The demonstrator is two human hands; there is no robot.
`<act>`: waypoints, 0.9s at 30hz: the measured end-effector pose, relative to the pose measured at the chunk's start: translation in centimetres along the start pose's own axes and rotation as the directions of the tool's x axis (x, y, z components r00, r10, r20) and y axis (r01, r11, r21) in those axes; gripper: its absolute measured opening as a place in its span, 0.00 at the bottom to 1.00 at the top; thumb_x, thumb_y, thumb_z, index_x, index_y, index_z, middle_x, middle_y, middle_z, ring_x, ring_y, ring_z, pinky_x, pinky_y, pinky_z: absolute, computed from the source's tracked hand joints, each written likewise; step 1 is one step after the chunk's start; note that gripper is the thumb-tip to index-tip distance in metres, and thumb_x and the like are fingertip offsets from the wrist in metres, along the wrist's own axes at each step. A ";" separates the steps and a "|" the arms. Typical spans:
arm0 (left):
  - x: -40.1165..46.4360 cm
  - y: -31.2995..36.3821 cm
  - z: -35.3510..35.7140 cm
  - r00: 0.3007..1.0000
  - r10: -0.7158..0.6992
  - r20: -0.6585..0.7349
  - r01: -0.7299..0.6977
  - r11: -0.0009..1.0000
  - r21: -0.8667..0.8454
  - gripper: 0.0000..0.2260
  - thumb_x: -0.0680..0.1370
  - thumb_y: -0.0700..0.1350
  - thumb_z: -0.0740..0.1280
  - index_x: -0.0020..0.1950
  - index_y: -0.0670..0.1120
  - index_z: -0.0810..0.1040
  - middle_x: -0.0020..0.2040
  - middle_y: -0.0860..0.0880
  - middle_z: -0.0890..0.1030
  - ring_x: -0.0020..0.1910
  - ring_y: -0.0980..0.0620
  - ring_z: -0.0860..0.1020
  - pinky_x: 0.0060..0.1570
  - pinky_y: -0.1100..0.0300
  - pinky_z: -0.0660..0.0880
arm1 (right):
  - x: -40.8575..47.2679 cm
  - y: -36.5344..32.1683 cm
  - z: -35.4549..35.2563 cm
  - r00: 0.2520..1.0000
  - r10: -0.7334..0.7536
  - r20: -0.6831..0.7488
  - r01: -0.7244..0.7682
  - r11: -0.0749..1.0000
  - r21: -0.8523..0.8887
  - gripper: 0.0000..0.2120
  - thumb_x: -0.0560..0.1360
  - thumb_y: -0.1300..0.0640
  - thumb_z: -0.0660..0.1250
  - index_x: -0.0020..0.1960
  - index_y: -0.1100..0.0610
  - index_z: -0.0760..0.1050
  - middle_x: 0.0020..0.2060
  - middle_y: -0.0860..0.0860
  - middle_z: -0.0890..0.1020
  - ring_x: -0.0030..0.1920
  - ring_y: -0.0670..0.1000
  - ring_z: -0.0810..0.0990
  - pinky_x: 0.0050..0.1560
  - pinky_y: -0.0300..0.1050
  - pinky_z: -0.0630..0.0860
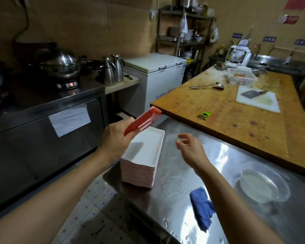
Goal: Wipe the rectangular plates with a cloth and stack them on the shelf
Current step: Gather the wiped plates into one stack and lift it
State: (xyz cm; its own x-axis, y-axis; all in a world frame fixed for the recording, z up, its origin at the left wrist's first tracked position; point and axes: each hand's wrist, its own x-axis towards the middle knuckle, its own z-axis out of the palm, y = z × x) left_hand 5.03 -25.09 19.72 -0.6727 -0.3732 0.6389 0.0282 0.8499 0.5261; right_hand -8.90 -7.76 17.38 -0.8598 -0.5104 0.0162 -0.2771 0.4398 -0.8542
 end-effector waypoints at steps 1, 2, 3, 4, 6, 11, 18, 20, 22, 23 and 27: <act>-0.2 -1.0 0.0 0.996 0.084 0.042 -0.087 0.994 0.070 0.11 0.76 0.49 0.67 0.47 0.41 0.77 0.37 0.52 0.75 0.32 0.59 0.72 0.32 0.67 0.71 | 0.2 -0.4 0.6 1.000 0.006 -0.001 -0.006 1.000 0.016 0.15 0.79 0.55 0.60 0.63 0.57 0.71 0.55 0.56 0.78 0.52 0.53 0.78 0.54 0.53 0.77; -0.4 -2.2 0.0 0.981 0.172 0.092 -0.184 0.973 0.137 0.11 0.76 0.51 0.66 0.47 0.43 0.77 0.37 0.50 0.77 0.32 0.55 0.73 0.31 0.60 0.74 | 0.3 -0.8 1.2 1.000 0.012 -0.009 -0.012 0.999 0.033 0.14 0.80 0.54 0.59 0.62 0.58 0.72 0.55 0.57 0.79 0.52 0.53 0.79 0.54 0.53 0.77; -0.6 -3.4 0.1 0.956 0.256 0.140 -0.280 0.940 0.194 0.10 0.75 0.52 0.65 0.48 0.45 0.75 0.38 0.48 0.78 0.34 0.51 0.76 0.31 0.56 0.76 | 0.5 -1.1 1.8 1.000 0.019 -0.025 -0.017 0.998 0.054 0.13 0.80 0.54 0.57 0.60 0.59 0.73 0.53 0.58 0.79 0.50 0.53 0.79 0.52 0.52 0.76; -0.7 -4.5 0.3 0.926 0.330 0.182 -0.367 0.900 0.235 0.08 0.75 0.51 0.63 0.48 0.47 0.73 0.39 0.47 0.79 0.35 0.49 0.77 0.30 0.54 0.76 | 0.7 -1.6 2.3 0.999 0.028 -0.044 -0.025 0.996 0.081 0.14 0.81 0.53 0.55 0.57 0.62 0.73 0.51 0.60 0.79 0.47 0.53 0.79 0.48 0.50 0.75; -1.0 -6.4 0.8 0.869 0.428 0.250 -0.488 0.828 0.278 0.05 0.76 0.49 0.60 0.46 0.49 0.69 0.37 0.48 0.78 0.34 0.48 0.77 0.24 0.57 0.74 | 0.9 -2.4 3.6 0.996 0.074 -0.059 -0.065 0.988 0.137 0.17 0.82 0.52 0.53 0.51 0.63 0.75 0.45 0.60 0.80 0.40 0.51 0.77 0.38 0.43 0.72; -1.2 -9.9 2.3 0.784 0.538 0.311 -0.618 0.729 0.295 0.04 0.72 0.39 0.63 0.41 0.47 0.74 0.34 0.49 0.76 0.32 0.49 0.75 0.21 0.60 0.66 | 1.8 -3.1 6.7 0.961 0.276 -0.028 -0.274 0.959 0.073 0.16 0.77 0.52 0.64 0.43 0.64 0.80 0.34 0.56 0.80 0.32 0.50 0.72 0.33 0.42 0.66; -2.3 -12.8 4.4 0.725 0.581 0.371 -0.672 0.713 0.197 0.06 0.71 0.36 0.61 0.38 0.46 0.75 0.34 0.48 0.76 0.31 0.49 0.75 0.20 0.60 0.68 | 1.7 -2.5 9.8 0.888 0.429 -0.165 -0.428 0.903 0.045 0.05 0.68 0.69 0.64 0.40 0.67 0.79 0.35 0.59 0.81 0.33 0.53 0.76 0.29 0.41 0.69; -2.2 -13.0 4.9 0.736 0.556 0.386 -0.651 0.738 0.178 0.06 0.71 0.37 0.61 0.38 0.46 0.75 0.35 0.48 0.77 0.32 0.49 0.75 0.20 0.59 0.69 | 1.5 -2.4 10.0 0.879 0.425 -0.218 -0.428 0.903 0.033 0.06 0.69 0.68 0.64 0.39 0.60 0.78 0.34 0.55 0.81 0.36 0.54 0.79 0.31 0.42 0.73; -2.3 -13.0 5.2 0.748 0.528 0.402 -0.626 0.762 0.167 0.06 0.70 0.38 0.61 0.38 0.46 0.76 0.35 0.48 0.78 0.32 0.49 0.76 0.19 0.60 0.69 | 1.5 -2.0 10.2 0.878 0.405 -0.255 -0.419 0.908 0.000 0.08 0.70 0.67 0.65 0.45 0.59 0.79 0.38 0.54 0.81 0.39 0.55 0.81 0.37 0.45 0.78; -2.4 -13.0 5.3 0.753 0.518 0.405 -0.616 0.771 0.160 0.06 0.70 0.39 0.61 0.37 0.46 0.76 0.35 0.49 0.78 0.32 0.49 0.76 0.19 0.61 0.68 | 1.5 -1.6 10.3 0.880 0.393 -0.269 -0.415 0.909 -0.030 0.09 0.70 0.65 0.66 0.50 0.60 0.80 0.41 0.55 0.82 0.41 0.54 0.81 0.40 0.46 0.79; -2.2 -13.5 5.3 0.753 0.516 0.408 -0.599 0.794 0.104 0.05 0.66 0.36 0.69 0.34 0.44 0.76 0.34 0.49 0.78 0.31 0.49 0.76 0.20 0.63 0.64 | 2.2 -0.6 10.8 0.900 0.335 -0.280 -0.384 0.913 -0.139 0.14 0.73 0.63 0.66 0.58 0.60 0.78 0.49 0.56 0.81 0.43 0.51 0.78 0.43 0.44 0.76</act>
State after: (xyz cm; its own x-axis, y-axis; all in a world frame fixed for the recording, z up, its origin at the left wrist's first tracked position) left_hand 2.20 -33.77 8.19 -0.7938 0.3090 0.5238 0.3491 0.9368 -0.0236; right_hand -6.02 -17.12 12.35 -0.9864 -0.1048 -0.1264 0.0171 0.7000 -0.7139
